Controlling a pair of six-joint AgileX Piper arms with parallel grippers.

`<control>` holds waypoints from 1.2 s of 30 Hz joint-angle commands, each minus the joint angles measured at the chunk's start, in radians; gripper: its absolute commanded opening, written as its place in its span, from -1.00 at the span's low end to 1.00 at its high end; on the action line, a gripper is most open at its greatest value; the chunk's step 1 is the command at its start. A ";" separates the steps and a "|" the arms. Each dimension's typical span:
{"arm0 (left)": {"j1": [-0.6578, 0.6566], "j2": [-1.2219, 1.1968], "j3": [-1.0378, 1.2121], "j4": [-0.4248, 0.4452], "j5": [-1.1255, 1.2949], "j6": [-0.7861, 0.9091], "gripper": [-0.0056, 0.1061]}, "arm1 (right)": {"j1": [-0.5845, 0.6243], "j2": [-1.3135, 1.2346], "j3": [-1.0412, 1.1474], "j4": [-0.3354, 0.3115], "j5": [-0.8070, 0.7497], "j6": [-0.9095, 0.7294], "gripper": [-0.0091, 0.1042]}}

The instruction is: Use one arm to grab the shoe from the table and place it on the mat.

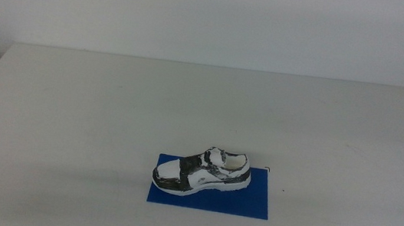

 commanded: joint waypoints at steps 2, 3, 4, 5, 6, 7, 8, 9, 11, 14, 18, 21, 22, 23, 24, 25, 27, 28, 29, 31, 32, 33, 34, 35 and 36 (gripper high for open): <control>-0.005 -0.003 0.005 -0.004 -0.082 -0.003 0.78 | -0.004 -0.074 0.044 -0.106 -0.031 -0.020 0.70; -0.005 -0.003 0.005 -0.004 -0.082 -0.003 0.78 | -0.004 -0.098 0.065 -0.117 -0.024 -0.041 0.70; -0.005 -0.003 0.005 -0.004 -0.082 -0.003 0.78 | -0.004 -0.121 0.087 -0.119 -0.017 -0.069 0.70; -0.005 -0.003 0.005 -0.004 -0.082 -0.003 0.78 | -0.004 -0.138 0.108 -0.128 -0.015 -0.093 0.70; -0.005 -0.003 0.005 -0.004 -0.082 -0.003 0.78 | -0.004 -0.156 0.127 -0.140 -0.015 -0.124 0.70; -0.005 -0.003 0.005 -0.004 -0.082 -0.003 0.78 | -0.004 -0.172 0.143 -0.141 -0.017 -0.145 0.70; -0.005 -0.003 0.005 -0.004 -0.082 -0.003 0.78 | -0.004 -0.185 0.153 -0.136 -0.017 -0.162 0.70; -0.005 -0.003 0.005 -0.004 -0.082 -0.003 0.78 | -0.004 -0.195 0.164 -0.133 -0.026 -0.196 0.70; -0.005 -0.003 0.005 -0.004 -0.082 -0.003 0.78 | -0.004 -0.202 0.176 -0.127 -0.054 -0.323 0.70; -0.005 -0.003 0.005 -0.004 -0.082 -0.003 0.78 | -0.004 -0.202 0.176 -0.066 -0.125 -0.496 0.70; -0.005 -0.003 0.005 -0.004 -0.082 -0.003 0.78 | -0.004 -0.195 0.177 -0.021 -0.227 -0.527 0.70; -0.005 -0.003 0.005 -0.004 -0.082 -0.003 0.78 | -0.014 -0.194 0.206 0.002 -0.314 -0.565 0.70; -0.005 -0.003 0.005 -0.004 -0.082 -0.003 0.78 | -0.020 -0.195 0.227 0.028 -0.360 -0.599 0.70; -0.005 -0.003 0.005 -0.004 -0.082 -0.003 0.78 | -0.030 -0.195 0.249 0.060 -0.399 -0.637 0.70; -0.005 -0.003 0.005 -0.004 -0.082 -0.003 0.78 | -0.044 -0.195 0.276 0.096 -0.448 -0.672 0.70; -0.005 -0.003 0.005 -0.004 -0.082 -0.003 0.78 | -0.065 -0.195 0.303 0.133 -0.499 -0.696 0.70; -0.005 -0.003 0.005 -0.004 -0.082 -0.003 0.78 | -0.118 -0.195 0.349 0.205 -0.591 -0.736 0.70; -0.005 -0.003 0.005 -0.004 -0.082 -0.003 0.78 | -0.156 -0.195 0.369 0.246 -0.639 -0.768 0.70; -0.005 -0.003 0.005 -0.004 -0.082 -0.003 0.78 | -0.191 -0.195 0.386 0.283 -0.685 -0.797 0.70; -0.005 -0.003 0.005 -0.004 -0.082 -0.003 0.78 | -0.293 -0.195 0.433 0.387 -0.761 -0.877 0.70; -0.005 -0.003 0.005 -0.004 -0.082 -0.003 0.78 | -0.350 -0.195 0.453 0.448 -0.784 -0.924 0.70; -0.005 -0.003 0.005 -0.004 -0.082 -0.003 0.78 | -0.410 -0.195 0.480 0.514 -0.814 -0.978 0.70; -0.005 -0.003 0.005 -0.004 -0.082 -0.003 0.78 | -0.469 -0.195 0.510 0.589 -0.847 -1.042 0.70; -0.005 -0.003 0.005 -0.004 -0.082 -0.003 0.78 | -0.515 -0.195 0.540 0.643 -0.871 -1.094 0.70; -0.005 -0.003 0.005 -0.004 -0.082 -0.003 0.78 | -0.570 -0.196 0.570 0.710 -0.899 -1.159 0.70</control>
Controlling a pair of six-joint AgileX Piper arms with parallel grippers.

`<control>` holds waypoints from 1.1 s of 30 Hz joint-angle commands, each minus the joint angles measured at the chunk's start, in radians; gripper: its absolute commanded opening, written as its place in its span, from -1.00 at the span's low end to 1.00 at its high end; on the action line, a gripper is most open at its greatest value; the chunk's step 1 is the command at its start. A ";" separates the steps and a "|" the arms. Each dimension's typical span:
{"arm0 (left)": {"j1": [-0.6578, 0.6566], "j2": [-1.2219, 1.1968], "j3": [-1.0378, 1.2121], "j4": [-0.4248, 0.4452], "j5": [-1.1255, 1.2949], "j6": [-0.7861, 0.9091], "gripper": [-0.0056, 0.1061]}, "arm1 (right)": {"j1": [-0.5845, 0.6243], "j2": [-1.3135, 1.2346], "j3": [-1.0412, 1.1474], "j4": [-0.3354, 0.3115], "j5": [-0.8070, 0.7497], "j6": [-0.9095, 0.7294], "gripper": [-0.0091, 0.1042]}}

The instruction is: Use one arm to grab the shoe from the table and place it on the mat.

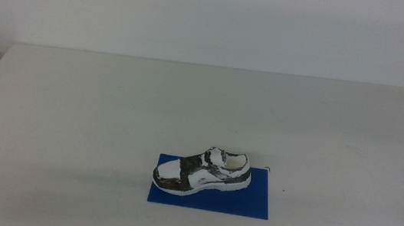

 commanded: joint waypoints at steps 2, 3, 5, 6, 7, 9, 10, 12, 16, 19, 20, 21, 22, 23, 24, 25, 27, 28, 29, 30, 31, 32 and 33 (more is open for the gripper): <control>-0.005 -0.003 0.005 -0.004 -0.082 -0.003 0.78 | -0.152 -0.001 0.062 0.185 -0.166 -0.202 0.70; -0.005 -0.003 0.005 -0.004 -0.082 -0.003 0.78 | -0.188 -0.004 0.093 0.219 -0.190 -0.244 0.70; -0.005 -0.003 0.005 -0.004 -0.082 -0.003 0.78 | -0.219 -0.018 0.153 0.233 -0.249 -0.304 0.70; -0.005 -0.003 0.005 -0.004 -0.082 -0.003 0.78 | -0.218 -0.028 0.187 0.224 -0.291 -0.319 0.70; -0.005 -0.003 0.005 -0.004 -0.082 -0.003 0.78 | -0.216 -0.042 0.221 0.217 -0.333 -0.320 0.70; -0.005 -0.003 0.005 -0.004 -0.082 -0.003 0.78 | -0.215 -0.074 0.286 0.204 -0.400 -0.306 0.70; -0.005 -0.003 0.005 -0.004 -0.082 -0.003 0.78 | -0.215 -0.096 0.321 0.188 -0.431 -0.296 0.70; -0.005 -0.003 0.005 -0.004 -0.082 -0.003 0.78 | -0.215 -0.149 0.382 0.161 -0.474 -0.285 0.70; -0.005 -0.003 0.005 -0.004 -0.082 -0.003 0.78 | -0.215 -0.274 0.492 0.125 -0.502 -0.285 0.70; -0.005 -0.003 0.005 -0.004 -0.082 -0.003 0.78 | -0.215 -0.368 0.568 0.110 -0.481 -0.285 0.70; -0.005 -0.003 0.005 -0.004 -0.082 -0.003 0.78 | -0.215 -0.400 0.594 0.103 -0.480 -0.285 0.70; -0.005 -0.003 0.005 -0.004 -0.082 -0.003 0.78 | -0.215 -0.429 0.618 0.096 -0.480 -0.285 0.70; -0.005 -0.003 0.005 -0.004 -0.082 -0.003 0.78 | -0.215 -0.456 0.640 0.085 -0.480 -0.285 0.70; -0.005 -0.003 0.005 -0.004 -0.082 -0.003 0.78 | -0.215 -0.475 0.656 0.078 -0.480 -0.285 0.70; -0.005 -0.003 0.005 -0.004 -0.082 -0.003 0.78 | -0.215 -0.495 0.673 0.077 -0.481 -0.285 0.70; -0.005 -0.003 0.005 -0.004 -0.082 -0.003 0.78 | -0.215 -0.512 0.688 0.078 -0.481 -0.285 0.70; -0.005 -0.003 0.005 -0.004 -0.082 -0.003 0.78 | -0.215 -0.528 0.712 0.078 -0.488 -0.285 0.70; -0.005 -0.003 0.005 -0.004 -0.082 -0.003 0.78 | -0.215 -0.528 0.723 0.078 -0.488 -0.285 0.70; -0.005 -0.003 0.005 -0.004 -0.082 -0.003 0.78 | -0.215 -0.527 0.732 0.078 -0.488 -0.285 0.70; -0.005 -0.003 0.005 -0.004 -0.082 -0.003 0.78 | -0.215 -0.527 0.739 0.078 -0.481 -0.285 0.70; -0.005 -0.003 0.005 -0.004 -0.082 -0.003 0.78 | -0.215 -0.527 0.744 0.078 -0.480 -0.285 0.70; -0.005 -0.003 0.005 -0.004 -0.082 -0.003 0.78 | -0.215 -0.527 0.747 0.078 -0.481 -0.285 0.70; -0.005 -0.003 0.005 -0.004 -0.082 -0.003 0.78 | -0.215 -0.527 0.749 0.078 -0.481 -0.285 0.70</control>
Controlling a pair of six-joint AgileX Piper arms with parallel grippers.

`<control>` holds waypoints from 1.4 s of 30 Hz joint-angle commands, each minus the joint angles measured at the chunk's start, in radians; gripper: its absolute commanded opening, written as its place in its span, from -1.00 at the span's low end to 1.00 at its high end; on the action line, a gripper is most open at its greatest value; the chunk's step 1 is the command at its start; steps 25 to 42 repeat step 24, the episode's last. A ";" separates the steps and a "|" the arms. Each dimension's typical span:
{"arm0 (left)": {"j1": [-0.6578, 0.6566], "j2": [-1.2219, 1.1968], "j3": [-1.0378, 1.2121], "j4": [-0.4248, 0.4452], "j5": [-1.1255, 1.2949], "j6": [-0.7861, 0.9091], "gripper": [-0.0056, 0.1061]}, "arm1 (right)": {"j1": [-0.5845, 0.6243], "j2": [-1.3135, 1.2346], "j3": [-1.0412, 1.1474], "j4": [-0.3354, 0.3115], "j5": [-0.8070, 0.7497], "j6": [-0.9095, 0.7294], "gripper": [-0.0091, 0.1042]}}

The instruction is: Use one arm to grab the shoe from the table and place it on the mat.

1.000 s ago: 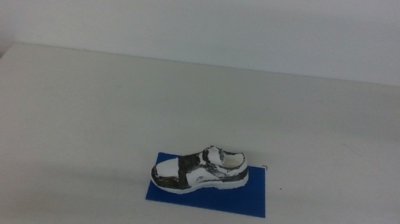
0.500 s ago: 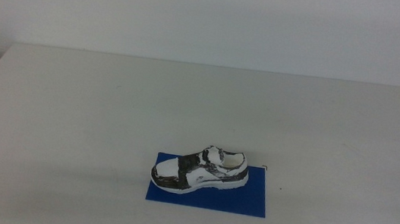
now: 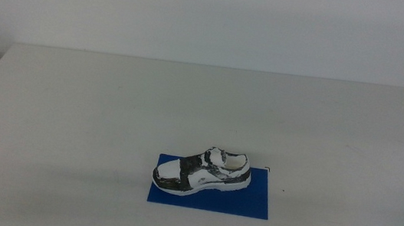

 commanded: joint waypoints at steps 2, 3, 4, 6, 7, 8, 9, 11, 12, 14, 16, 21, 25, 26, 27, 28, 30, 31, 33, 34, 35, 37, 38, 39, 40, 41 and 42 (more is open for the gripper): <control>-0.005 -0.003 0.005 -0.004 -0.082 -0.003 0.78 | -0.009 0.010 -0.023 -0.011 -0.078 -0.007 0.70; -0.005 -0.003 0.005 -0.004 -0.082 -0.003 0.78 | -0.009 0.008 -0.023 -0.007 -0.085 -0.007 0.70; -0.005 -0.003 0.005 -0.004 -0.082 -0.003 0.78 | -0.011 -0.009 -0.019 -0.007 -0.085 -0.007 0.70; -0.005 -0.003 0.005 -0.004 -0.082 -0.003 0.78 | -0.011 -0.063 -0.005 -0.007 -0.100 -0.007 0.70; -0.005 -0.003 0.005 -0.004 -0.082 -0.003 0.78 | -0.011 -0.093 0.010 -0.008 -0.120 -0.008 0.70; -0.005 -0.003 0.005 -0.004 -0.082 -0.003 0.78 | -0.011 -0.119 0.027 -0.013 -0.137 -0.011 0.70; -0.005 -0.003 0.005 -0.004 -0.082 -0.003 0.78 | -0.011 -0.142 0.050 -0.021 -0.150 -0.010 0.70; -0.005 -0.003 0.005 -0.004 -0.082 -0.003 0.78 | -0.011 -0.180 0.093 -0.031 -0.143 -0.002 0.70; -0.005 -0.003 0.005 -0.004 -0.082 -0.003 0.78 | -0.011 -0.203 0.116 -0.031 -0.137 0.012 0.70; -0.005 -0.004 0.005 -0.004 -0.082 -0.003 0.78 | -0.011 -0.209 0.118 -0.035 -0.085 0.044 0.70; -0.005 0.000 0.005 -0.004 -0.082 -0.003 0.78 | -0.011 -0.209 0.118 -0.038 -0.085 0.045 0.70; -0.005 0.000 0.005 -0.004 -0.082 -0.003 0.78 | -0.011 -0.209 0.118 -0.038 -0.085 0.038 0.70; -0.005 0.000 0.005 -0.004 -0.082 -0.003 0.78 | -0.011 -0.209 0.118 -0.038 -0.085 0.038 0.70; -0.005 0.000 0.005 -0.004 -0.082 -0.003 0.78 | -0.011 -0.209 0.118 -0.038 -0.085 0.038 0.70; -0.005 0.000 0.005 -0.004 -0.082 -0.003 0.78 | -0.011 -0.209 0.118 -0.038 -0.085 0.038 0.70; -0.005 0.000 0.005 -0.004 -0.082 -0.003 0.78 | -0.011 -0.209 0.118 -0.038 -0.085 0.038 0.70; -0.005 0.000 0.005 -0.004 -0.082 -0.003 0.78 | -0.011 -0.209 0.118 -0.038 -0.085 0.038 0.70; -0.005 0.000 0.005 -0.004 -0.082 -0.003 0.78 | -0.011 -0.209 0.118 -0.038 -0.085 0.038 0.70; -0.005 0.000 0.005 -0.004 -0.082 -0.003 0.78 | -0.011 -0.209 0.118 -0.038 -0.085 0.038 0.70; -0.005 0.000 0.005 -0.004 -0.082 -0.003 0.78 | -0.011 -0.209 0.118 -0.038 -0.085 0.038 0.70; -0.005 0.000 0.005 -0.004 -0.082 -0.003 0.78 | -0.011 -0.209 0.118 -0.038 -0.085 0.038 0.70; -0.005 0.000 0.005 -0.004 -0.082 -0.003 0.78 | -0.011 -0.209 0.118 -0.038 -0.085 0.038 0.70; -0.005 0.000 0.005 -0.004 -0.082 -0.003 0.78 | -0.011 -0.209 0.118 -0.038 -0.085 0.038 0.70; -0.005 0.000 0.005 -0.004 -0.082 -0.003 0.78 | -0.011 -0.209 0.118 -0.038 -0.085 0.038 0.70; -0.005 0.000 0.005 -0.004 -0.082 -0.003 0.78 | -0.011 -0.209 0.118 -0.038 -0.085 0.038 0.70; -0.005 0.000 0.005 -0.004 -0.082 -0.003 0.78 | -0.011 -0.209 0.118 -0.038 -0.085 0.038 0.70; -0.005 0.000 0.005 -0.004 -0.082 -0.003 0.78 | -0.011 -0.209 0.118 -0.038 -0.085 0.038 0.70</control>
